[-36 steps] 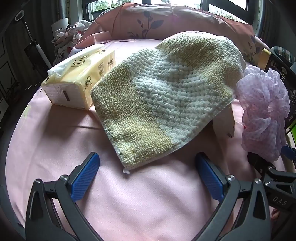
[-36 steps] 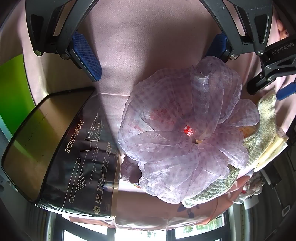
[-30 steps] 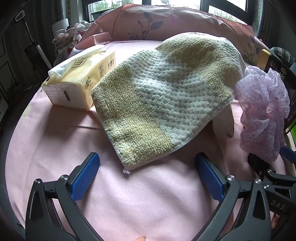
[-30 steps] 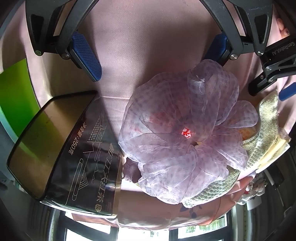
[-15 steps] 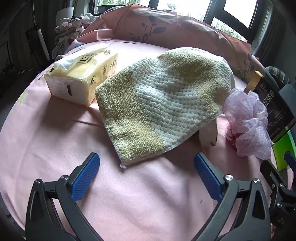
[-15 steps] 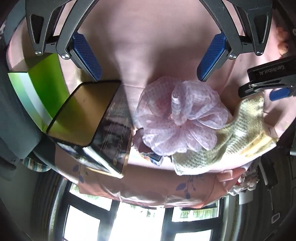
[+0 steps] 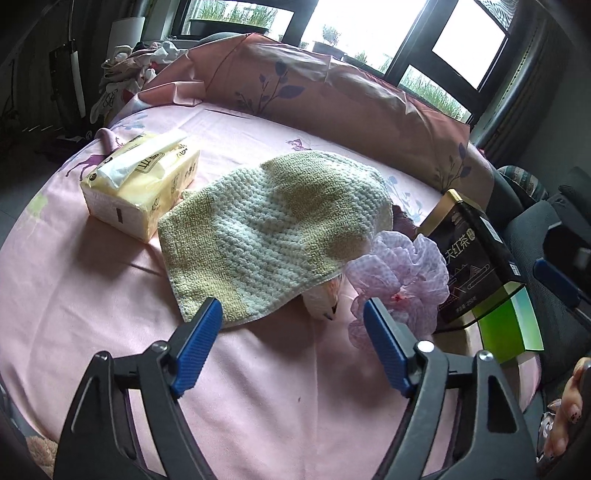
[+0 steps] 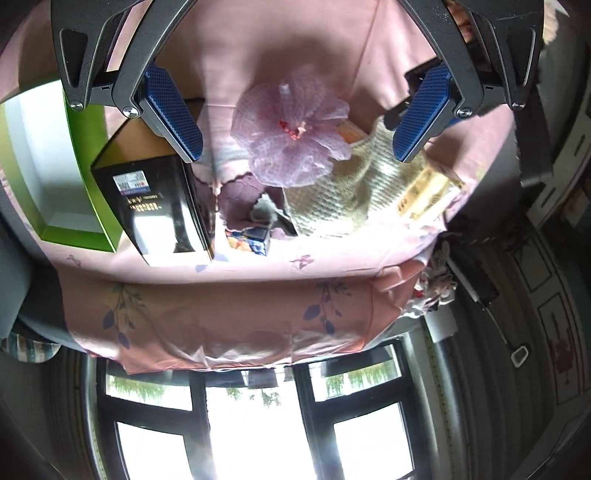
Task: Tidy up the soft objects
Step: 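Move the right tool to the lilac mesh bath puff and close on it, then carry the bath puff with the right tool over the green-rimmed box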
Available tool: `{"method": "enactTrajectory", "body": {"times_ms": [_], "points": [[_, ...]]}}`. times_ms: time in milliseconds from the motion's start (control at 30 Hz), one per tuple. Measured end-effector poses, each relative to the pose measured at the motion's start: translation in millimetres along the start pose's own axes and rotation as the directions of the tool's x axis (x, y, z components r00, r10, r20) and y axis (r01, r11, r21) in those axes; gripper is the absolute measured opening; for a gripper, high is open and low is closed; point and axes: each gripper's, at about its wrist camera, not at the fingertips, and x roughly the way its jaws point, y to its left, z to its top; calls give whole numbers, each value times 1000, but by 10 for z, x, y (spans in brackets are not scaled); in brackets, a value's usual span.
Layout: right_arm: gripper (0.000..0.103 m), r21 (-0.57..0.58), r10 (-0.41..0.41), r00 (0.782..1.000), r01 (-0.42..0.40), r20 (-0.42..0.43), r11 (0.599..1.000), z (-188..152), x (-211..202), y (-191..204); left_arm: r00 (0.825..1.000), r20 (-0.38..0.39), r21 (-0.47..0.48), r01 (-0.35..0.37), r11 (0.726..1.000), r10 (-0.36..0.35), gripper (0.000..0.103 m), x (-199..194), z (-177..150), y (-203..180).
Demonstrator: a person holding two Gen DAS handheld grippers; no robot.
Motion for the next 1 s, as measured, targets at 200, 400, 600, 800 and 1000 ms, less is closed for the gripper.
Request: {"method": "enactTrajectory", "body": {"times_ms": [200,400,600,800,1000], "points": [[88,150,168,979,-151,-115,977,-46,265,-238,997,-69,8,45,999,-44,78,187,-133,-312],[77,120,70,983,-50,-172,992,-267,397,-329,989,-132,-9,67,998,-67,78,438,-226,-425],[59,169,59,977,-24,-205,985,-323,655,-463,986,-148,-46,70,996,-77,78,538,-302,-393],[47,235,102,970,-48,-222,971,-387,849,-585,990,-122,-51,69,996,-75,69,593,-299,-391],[10,229,142,969,-94,-203,969,-426,835,-588,989,-81,-60,116,991,-121,33,543,-234,-453]]}}
